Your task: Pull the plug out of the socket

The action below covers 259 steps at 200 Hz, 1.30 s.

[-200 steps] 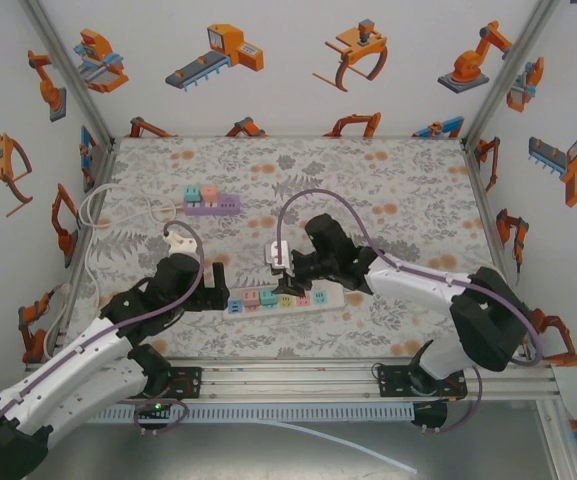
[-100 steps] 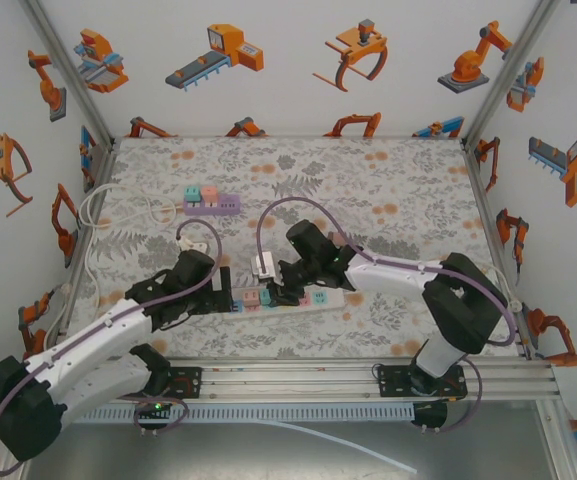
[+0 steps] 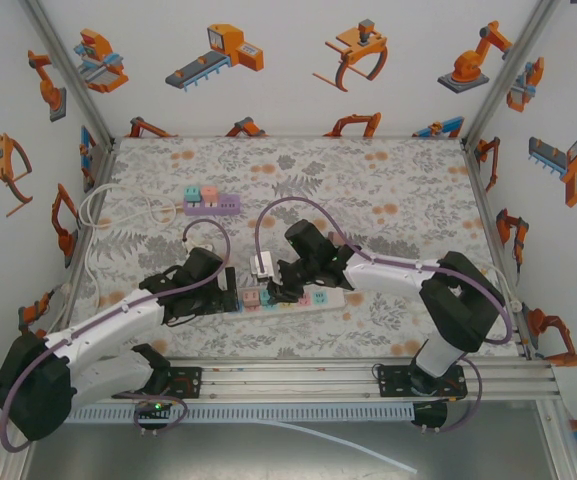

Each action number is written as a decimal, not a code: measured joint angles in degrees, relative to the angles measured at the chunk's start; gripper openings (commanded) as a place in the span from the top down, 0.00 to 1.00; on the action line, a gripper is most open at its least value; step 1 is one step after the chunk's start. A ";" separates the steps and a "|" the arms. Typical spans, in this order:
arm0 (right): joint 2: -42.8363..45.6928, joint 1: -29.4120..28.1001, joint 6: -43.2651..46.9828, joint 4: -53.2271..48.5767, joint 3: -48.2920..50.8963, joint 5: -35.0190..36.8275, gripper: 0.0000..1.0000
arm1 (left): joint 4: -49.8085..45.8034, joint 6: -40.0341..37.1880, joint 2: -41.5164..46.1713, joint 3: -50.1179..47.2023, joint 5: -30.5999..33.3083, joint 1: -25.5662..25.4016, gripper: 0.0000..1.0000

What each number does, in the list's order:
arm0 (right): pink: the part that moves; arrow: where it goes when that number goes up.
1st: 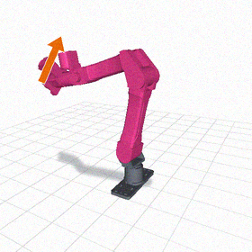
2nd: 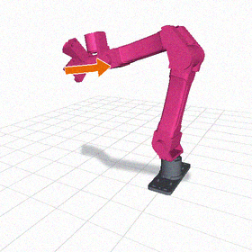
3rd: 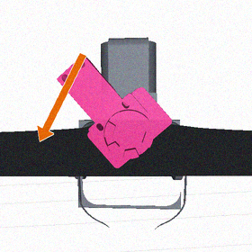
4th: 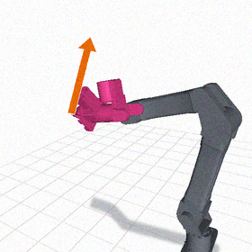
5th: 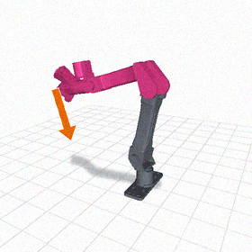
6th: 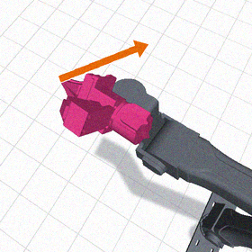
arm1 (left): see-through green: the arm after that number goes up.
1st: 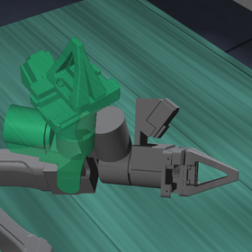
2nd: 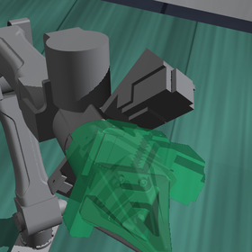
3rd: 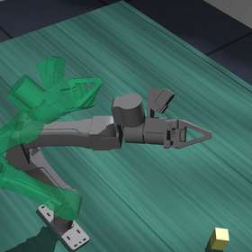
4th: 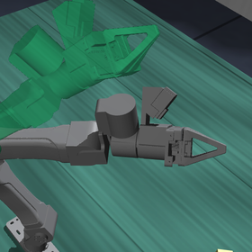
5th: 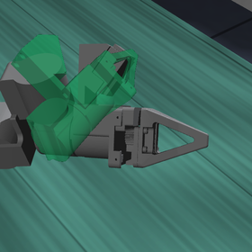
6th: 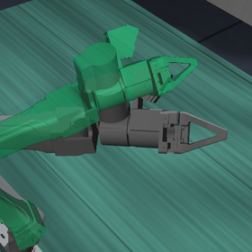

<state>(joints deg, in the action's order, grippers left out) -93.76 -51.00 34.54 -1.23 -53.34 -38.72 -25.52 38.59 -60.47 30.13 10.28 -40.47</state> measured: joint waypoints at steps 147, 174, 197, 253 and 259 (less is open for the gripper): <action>-0.52 0.04 -5.66 1.79 -0.31 0.42 0.77 | 0.26 -0.48 -0.94 0.33 -0.74 -0.81 0.06; -0.31 0.31 -7.19 3.26 0.48 0.37 0.78 | 0.24 -0.48 -1.27 0.59 -0.46 -1.09 0.06; -0.13 0.39 -7.85 3.89 0.85 0.39 0.79 | 0.26 -0.48 -1.44 0.70 -0.22 -1.18 0.06; 0.76 0.68 -8.66 5.55 2.10 0.39 0.82 | 0.24 -0.46 -1.55 0.87 0.37 -1.51 0.06; 0.87 0.68 -8.90 5.75 2.21 0.39 0.82 | 0.24 -0.46 -1.55 0.90 0.37 -1.51 0.06</action>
<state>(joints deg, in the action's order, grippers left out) -92.88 -50.33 25.65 4.51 -51.13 -38.33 -25.28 38.13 -62.02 31.03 10.66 -41.98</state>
